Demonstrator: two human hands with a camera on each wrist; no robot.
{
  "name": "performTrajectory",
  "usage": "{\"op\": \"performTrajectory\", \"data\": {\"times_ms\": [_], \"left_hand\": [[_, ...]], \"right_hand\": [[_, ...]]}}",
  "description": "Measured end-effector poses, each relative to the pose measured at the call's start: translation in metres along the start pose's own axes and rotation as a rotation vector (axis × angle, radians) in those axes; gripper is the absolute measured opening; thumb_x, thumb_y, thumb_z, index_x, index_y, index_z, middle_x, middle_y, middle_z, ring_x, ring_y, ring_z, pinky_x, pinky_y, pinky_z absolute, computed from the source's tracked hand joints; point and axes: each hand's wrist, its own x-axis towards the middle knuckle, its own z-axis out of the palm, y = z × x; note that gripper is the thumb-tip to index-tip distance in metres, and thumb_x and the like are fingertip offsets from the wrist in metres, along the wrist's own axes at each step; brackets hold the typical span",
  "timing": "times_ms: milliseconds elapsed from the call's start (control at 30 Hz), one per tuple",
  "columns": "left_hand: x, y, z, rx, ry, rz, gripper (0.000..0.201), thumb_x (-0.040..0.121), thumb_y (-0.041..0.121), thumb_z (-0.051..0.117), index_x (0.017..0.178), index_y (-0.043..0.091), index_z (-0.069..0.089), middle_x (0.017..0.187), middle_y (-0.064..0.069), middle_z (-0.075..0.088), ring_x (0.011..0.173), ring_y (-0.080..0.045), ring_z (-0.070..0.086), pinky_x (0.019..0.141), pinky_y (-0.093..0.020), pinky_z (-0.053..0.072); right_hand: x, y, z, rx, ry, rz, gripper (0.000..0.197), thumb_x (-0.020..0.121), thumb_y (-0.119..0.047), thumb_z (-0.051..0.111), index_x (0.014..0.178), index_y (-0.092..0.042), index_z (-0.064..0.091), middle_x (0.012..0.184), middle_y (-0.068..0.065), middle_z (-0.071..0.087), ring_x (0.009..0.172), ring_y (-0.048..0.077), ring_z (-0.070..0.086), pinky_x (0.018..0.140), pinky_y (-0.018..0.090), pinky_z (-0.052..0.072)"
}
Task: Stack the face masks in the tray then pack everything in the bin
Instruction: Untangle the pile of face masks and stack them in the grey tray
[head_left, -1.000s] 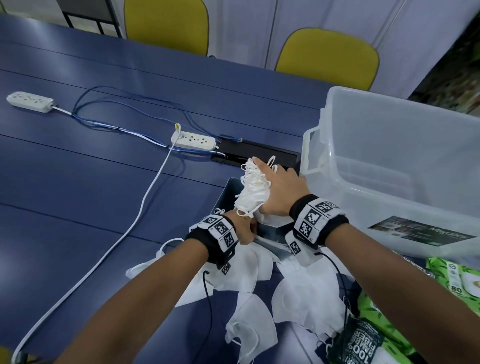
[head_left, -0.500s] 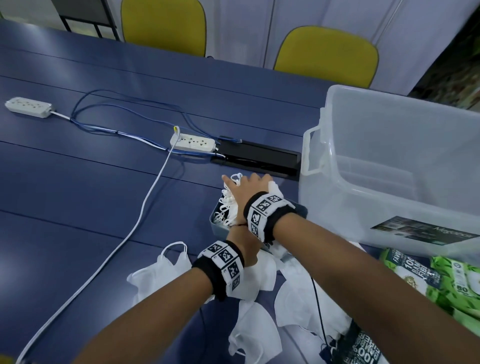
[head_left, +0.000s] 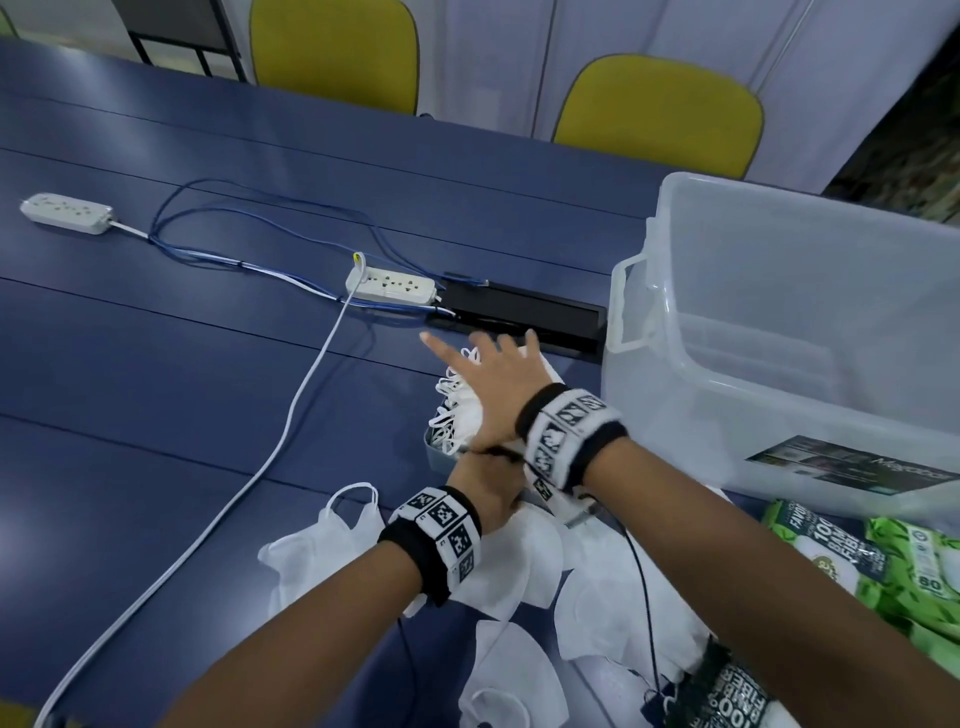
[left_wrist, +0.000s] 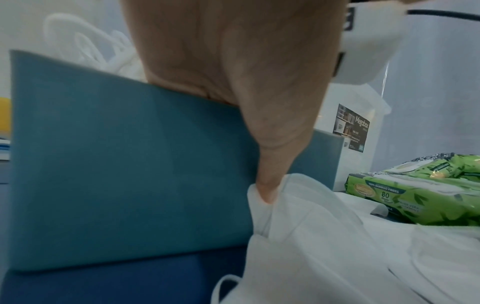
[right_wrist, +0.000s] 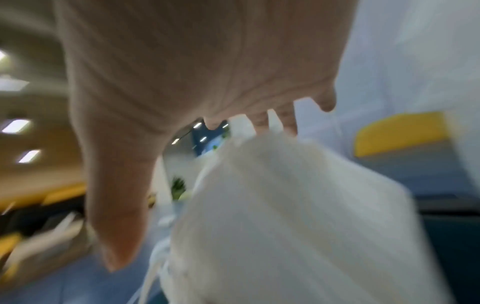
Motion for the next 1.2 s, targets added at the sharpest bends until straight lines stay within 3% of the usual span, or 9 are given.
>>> {"op": "performTrajectory", "data": {"times_ms": [67,167,333,433,500,733,867,1000,1200], "left_hand": [[0.000,0.000,-0.001,-0.006,-0.001,-0.014,0.036,0.093,0.029,0.047,0.122,0.007,0.052,0.124,-0.013,0.059,0.112,-0.033,0.056,0.093,-0.041,0.045],[-0.001,-0.001,-0.002,0.008,0.041,0.013,0.038,0.093,0.029,0.048,0.123,0.005,0.050,0.121,-0.014,0.060,0.109,-0.034,0.058,0.087,-0.040,0.045],[-0.001,-0.001,0.000,-0.005,0.086,0.009,0.044,0.092,0.031,0.050,0.127,0.005,0.045,0.123,-0.014,0.059,0.112,-0.031,0.056,0.087,-0.038,0.044],[-0.001,-0.002,-0.002,-0.035,0.081,0.007,0.044,0.091,0.030,0.052,0.126,0.005,0.046,0.121,-0.014,0.060,0.110,-0.032,0.057,0.089,-0.038,0.044],[-0.001,-0.003,-0.002,-0.025,0.073,0.014,0.040,0.090,0.029,0.052,0.122,0.004,0.048,0.119,-0.014,0.061,0.108,-0.033,0.057,0.088,-0.039,0.046],[0.000,-0.009,-0.001,-0.011,0.067,0.039,0.038,0.091,0.029,0.050,0.121,0.007,0.054,0.115,-0.014,0.062,0.109,-0.033,0.056,0.093,-0.040,0.045],[0.004,-0.014,-0.006,-0.085,0.036,-0.017,0.040,0.090,0.034,0.054,0.123,0.013,0.057,0.114,-0.009,0.064,0.109,-0.028,0.058,0.090,-0.035,0.046],[0.007,-0.010,-0.006,-0.094,0.038,-0.029,0.041,0.089,0.039,0.053,0.116,0.009,0.061,0.113,-0.010,0.065,0.108,-0.027,0.058,0.088,-0.032,0.045],[0.005,-0.010,0.006,-0.065,0.078,0.034,0.036,0.093,0.034,0.048,0.116,0.007,0.059,0.112,-0.012,0.064,0.105,-0.030,0.058,0.088,-0.035,0.043]], "right_hand": [[-0.018,0.021,-0.001,0.252,0.086,0.075,0.141,0.043,-0.072,0.077,0.139,-0.052,-0.025,0.155,0.013,0.019,0.142,0.036,0.016,0.112,0.065,0.007],[-0.039,0.054,0.021,0.560,0.109,0.125,0.147,0.033,-0.074,0.076,0.135,-0.056,-0.029,0.156,0.010,0.015,0.144,0.030,0.011,0.115,0.059,0.015],[-0.048,0.068,0.064,0.861,0.100,0.175,0.144,0.042,-0.046,0.090,0.143,-0.051,-0.012,0.150,0.002,0.035,0.137,0.026,0.034,0.112,0.044,0.031],[-0.043,0.066,0.071,0.868,0.178,0.221,0.106,0.047,-0.036,0.088,0.137,-0.025,0.032,0.126,0.000,0.055,0.116,0.026,0.052,0.094,0.036,0.044],[-0.043,0.063,0.071,0.855,0.205,0.192,0.087,0.052,-0.027,0.088,0.125,-0.018,0.041,0.116,0.002,0.057,0.104,0.024,0.054,0.086,0.035,0.045],[-0.041,0.053,0.063,0.835,0.264,0.106,0.074,0.053,-0.019,0.084,0.114,-0.013,0.042,0.104,0.003,0.055,0.090,0.021,0.054,0.072,0.030,0.041],[-0.039,0.055,0.059,0.793,0.276,0.109,0.077,0.053,-0.023,0.085,0.116,-0.014,0.041,0.106,0.001,0.054,0.092,0.021,0.053,0.075,0.031,0.043],[-0.040,0.055,0.056,0.745,0.269,0.115,0.078,0.054,-0.026,0.084,0.118,-0.014,0.042,0.110,0.002,0.053,0.094,0.022,0.053,0.077,0.034,0.045],[-0.026,0.043,0.043,0.511,0.130,0.085,0.076,0.062,-0.033,0.078,0.124,-0.013,0.039,0.114,0.005,0.048,0.100,0.029,0.053,0.081,0.035,0.040]]}}
